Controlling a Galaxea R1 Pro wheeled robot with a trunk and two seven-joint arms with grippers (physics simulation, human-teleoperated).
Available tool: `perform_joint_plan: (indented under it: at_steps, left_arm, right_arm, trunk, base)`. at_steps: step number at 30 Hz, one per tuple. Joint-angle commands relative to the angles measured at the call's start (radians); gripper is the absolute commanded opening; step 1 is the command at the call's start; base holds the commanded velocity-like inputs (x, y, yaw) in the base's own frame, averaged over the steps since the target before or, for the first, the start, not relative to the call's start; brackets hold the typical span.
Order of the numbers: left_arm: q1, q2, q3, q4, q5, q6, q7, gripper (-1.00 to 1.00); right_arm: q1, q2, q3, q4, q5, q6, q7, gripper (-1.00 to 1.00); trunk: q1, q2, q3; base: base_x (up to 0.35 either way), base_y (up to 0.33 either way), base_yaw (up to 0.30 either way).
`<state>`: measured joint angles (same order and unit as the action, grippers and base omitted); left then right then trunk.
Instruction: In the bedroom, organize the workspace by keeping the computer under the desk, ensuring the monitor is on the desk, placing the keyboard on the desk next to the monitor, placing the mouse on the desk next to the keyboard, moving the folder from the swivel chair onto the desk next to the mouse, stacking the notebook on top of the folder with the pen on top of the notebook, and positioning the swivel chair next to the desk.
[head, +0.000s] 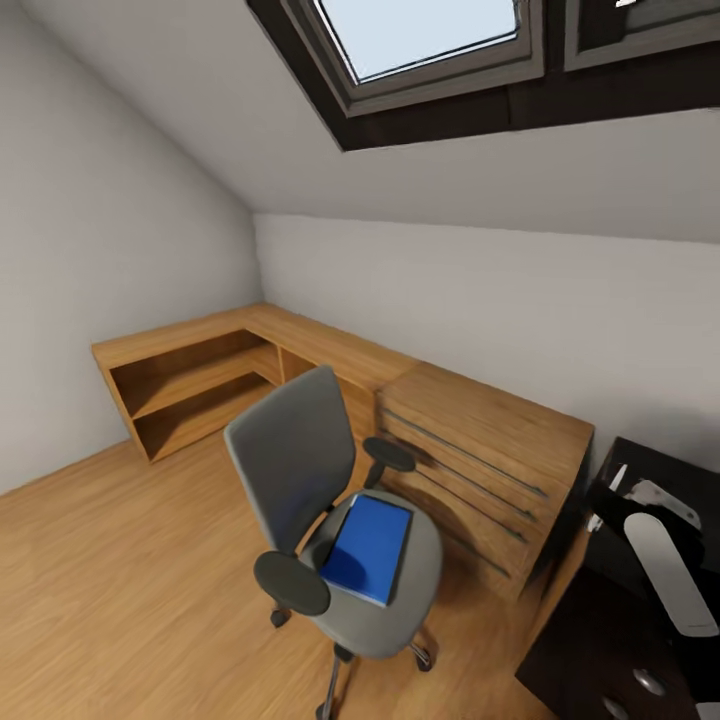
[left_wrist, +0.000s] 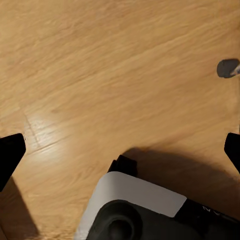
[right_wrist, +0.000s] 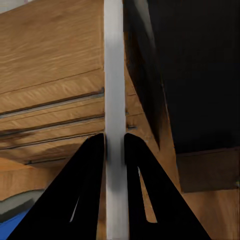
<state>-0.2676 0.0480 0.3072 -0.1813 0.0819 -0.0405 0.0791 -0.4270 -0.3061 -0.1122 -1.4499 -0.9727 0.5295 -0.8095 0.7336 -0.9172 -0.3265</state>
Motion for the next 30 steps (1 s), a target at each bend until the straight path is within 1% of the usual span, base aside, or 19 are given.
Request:
perform_joint_plan:
  at_steps: [1,2,3,4,6,7,10,11,12,13,14,15,16,19,28,30]
  left_arm:
    - [-0.001,0.001,-0.005,0.031,0.008,-0.013,0.003,1.00]
    - [-0.001,0.013,-0.005,0.119,0.007,-0.109,0.003,1.00]
    - [-0.001,0.014,-0.005,0.127,0.008,-0.131,0.003,1.00]
    - [-0.001,0.017,-0.005,0.140,0.008,-0.174,0.003,1.00]
    - [0.001,0.019,-0.005,0.147,0.008,-0.214,0.003,1.00]
    - [0.016,0.029,-0.005,0.157,0.008,-0.287,0.003,1.00]
    - [0.030,0.035,-0.005,0.159,0.009,-0.311,0.003,1.00]
    - [0.035,0.037,-0.005,0.160,0.009,-0.319,0.003,1.00]
    - [0.040,0.038,-0.005,0.161,0.009,-0.335,0.002,1.00]
    - [0.042,0.039,-0.005,0.161,0.009,-0.356,0.002,1.00]
    - [0.042,0.039,-0.005,0.161,0.009,-0.372,0.002,1.00]
    - [0.048,0.038,-0.004,0.161,0.009,-0.466,0.004,1.00]
    - [0.052,0.038,-0.004,0.161,0.009,-0.489,0.005,1.00]
    - [0.059,0.038,-0.004,0.161,0.010,-0.519,0.006,1.00]
    - [0.062,0.039,-0.003,0.161,0.010,-0.528,0.007,1.00]
    - [0.062,0.039,-0.003,0.161,0.010,-0.527,0.008,1.00]
  right_arm:
    - [-0.001,-0.003,-0.001,0.001,-0.006,0.005,-0.003,-1.00]
    - [-0.001,-0.007,-0.001,0.006,-0.005,0.006,0.001,-1.00]
    - [-0.001,-0.007,0.000,0.007,-0.005,0.006,0.001,-1.00]
    - [-0.001,-0.007,0.001,0.011,-0.005,0.006,0.002,-1.00]
    - [-0.001,-0.007,0.003,0.018,-0.005,0.006,0.002,-1.00]
    - [-0.001,-0.006,0.006,0.034,-0.005,0.006,0.002,-1.00]
    - [-0.001,-0.006,0.010,0.039,-0.005,0.010,0.003,-1.00]
    - [-0.001,-0.006,0.020,0.040,-0.004,0.018,0.003,-1.00]
    - [-0.001,-0.005,0.045,0.042,-0.003,0.028,0.003,-1.00]
    - [-0.001,-0.005,0.059,0.042,-0.002,0.030,0.003,-1.00]
    - [-0.001,-0.005,0.065,0.043,-0.002,0.030,0.003,-1.00]
    - [-0.001,-0.005,0.084,0.043,-0.002,0.031,0.003,-1.00]
    - [-0.001,-0.005,0.088,0.043,-0.002,0.031,0.003,-1.00]
    - [-0.001,-0.005,0.091,0.044,-0.002,0.031,0.003,-1.00]
    - [-0.001,-0.004,0.095,0.049,-0.002,0.032,0.011,-1.00]
    - [-0.001,-0.004,0.108,0.048,0.000,0.032,0.015,-1.00]
  trunk:
    - [0.000,-0.001,-0.001]
    - [0.000,-0.001,-0.001]
    - [0.000,-0.001,-0.001]
    - [0.000,-0.001,-0.001]
    - [0.000,-0.001,-0.001]
    - [0.000,-0.001,-0.001]
    - [0.000,-0.001,-0.001]
    - [0.000,-0.001,-0.001]
    - [0.000,-0.001,-0.001]
    - [0.000,-0.001,-0.001]
    - [0.000,-0.001,-0.001]
    - [0.000,-0.001,-0.001]
    - [0.000,-0.001,-0.001]
    - [0.000,-0.001,-0.001]
    - [0.000,-0.001,-0.001]
    - [0.000,-0.001,-0.001]
  base:
    - [0.000,0.000,-0.293]
    - [0.000,0.000,-0.296]
    - [0.000,0.000,-0.296]
    - [0.000,0.000,-0.297]
    - [0.000,0.000,-0.297]
    - [0.000,0.000,-0.297]
    - [0.000,0.000,-0.274]
    - [0.000,0.000,-0.169]
    - [-0.005,0.000,-0.069]
    - [-0.032,-0.025,-0.044]
    - [-0.048,-0.059,-0.035]
    - [-0.049,-0.220,-0.012]
    - [-0.031,-0.255,-0.007]
    - [0.013,-0.282,-0.003]
    - [0.178,-0.206,-0.001]
    - [0.031,-0.027,0.000]
